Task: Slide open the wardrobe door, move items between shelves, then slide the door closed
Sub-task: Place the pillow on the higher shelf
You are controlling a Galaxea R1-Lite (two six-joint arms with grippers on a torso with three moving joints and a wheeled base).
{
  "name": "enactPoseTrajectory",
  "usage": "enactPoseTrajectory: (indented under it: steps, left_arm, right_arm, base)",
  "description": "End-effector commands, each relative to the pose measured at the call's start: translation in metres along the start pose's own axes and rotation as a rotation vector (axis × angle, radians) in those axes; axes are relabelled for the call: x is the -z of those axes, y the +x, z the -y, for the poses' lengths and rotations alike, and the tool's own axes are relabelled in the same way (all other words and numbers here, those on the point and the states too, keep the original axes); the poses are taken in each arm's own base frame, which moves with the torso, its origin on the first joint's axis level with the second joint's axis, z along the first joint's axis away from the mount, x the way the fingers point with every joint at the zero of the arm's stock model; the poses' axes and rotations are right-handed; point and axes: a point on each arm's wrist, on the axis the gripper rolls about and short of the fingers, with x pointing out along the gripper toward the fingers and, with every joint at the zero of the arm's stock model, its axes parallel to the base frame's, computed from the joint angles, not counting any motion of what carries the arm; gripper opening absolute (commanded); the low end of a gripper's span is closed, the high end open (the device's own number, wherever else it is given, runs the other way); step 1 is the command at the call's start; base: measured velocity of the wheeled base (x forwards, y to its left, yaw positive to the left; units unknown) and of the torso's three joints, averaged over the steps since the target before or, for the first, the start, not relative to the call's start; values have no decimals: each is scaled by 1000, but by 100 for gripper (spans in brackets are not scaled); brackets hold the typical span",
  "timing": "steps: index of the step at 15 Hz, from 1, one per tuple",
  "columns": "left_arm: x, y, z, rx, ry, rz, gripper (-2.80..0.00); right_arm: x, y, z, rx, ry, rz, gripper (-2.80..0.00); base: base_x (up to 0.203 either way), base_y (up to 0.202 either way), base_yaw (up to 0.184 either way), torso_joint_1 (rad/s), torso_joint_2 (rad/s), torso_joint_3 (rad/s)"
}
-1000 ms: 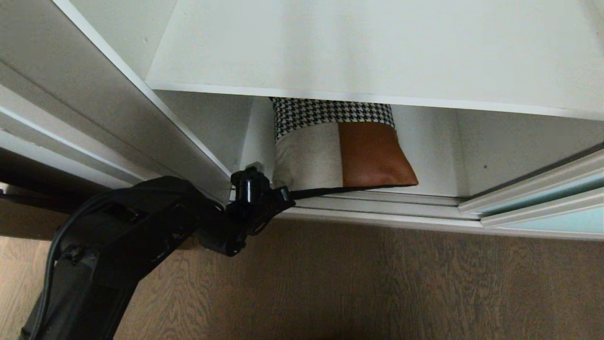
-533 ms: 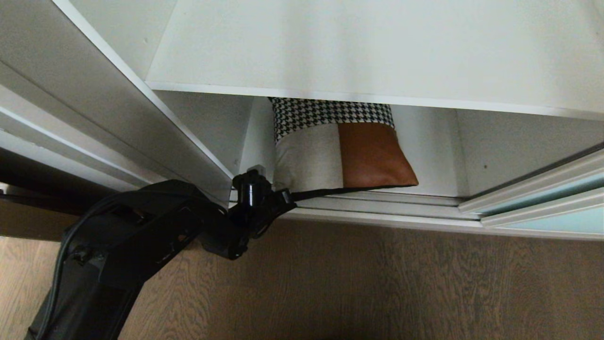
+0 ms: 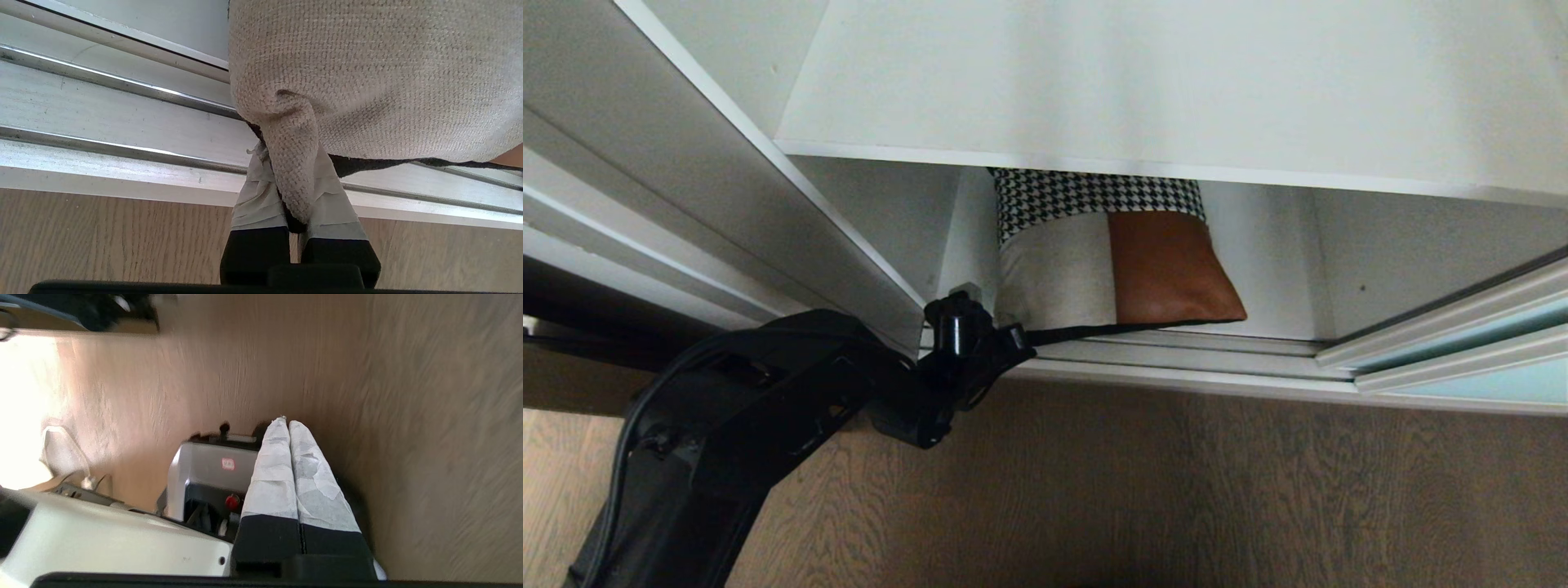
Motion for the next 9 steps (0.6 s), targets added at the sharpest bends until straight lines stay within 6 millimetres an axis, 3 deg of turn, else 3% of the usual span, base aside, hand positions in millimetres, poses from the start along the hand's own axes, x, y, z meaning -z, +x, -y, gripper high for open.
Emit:
enactPoseTrajectory:
  steps: [1, 9]
  left_arm:
    - [-2, -1, 1, 5, -4, 14, -280]
    - [-5, 0, 2, 15, -5, 29, -280]
  right_arm:
    - [-5, 49, 21, 29, 78, -159, -280]
    - [6, 164, 74, 14, 159, -325, -280]
  base:
    - [0, 0, 0, 0, 0, 0]
    - [0, 0, 0, 0, 0, 0]
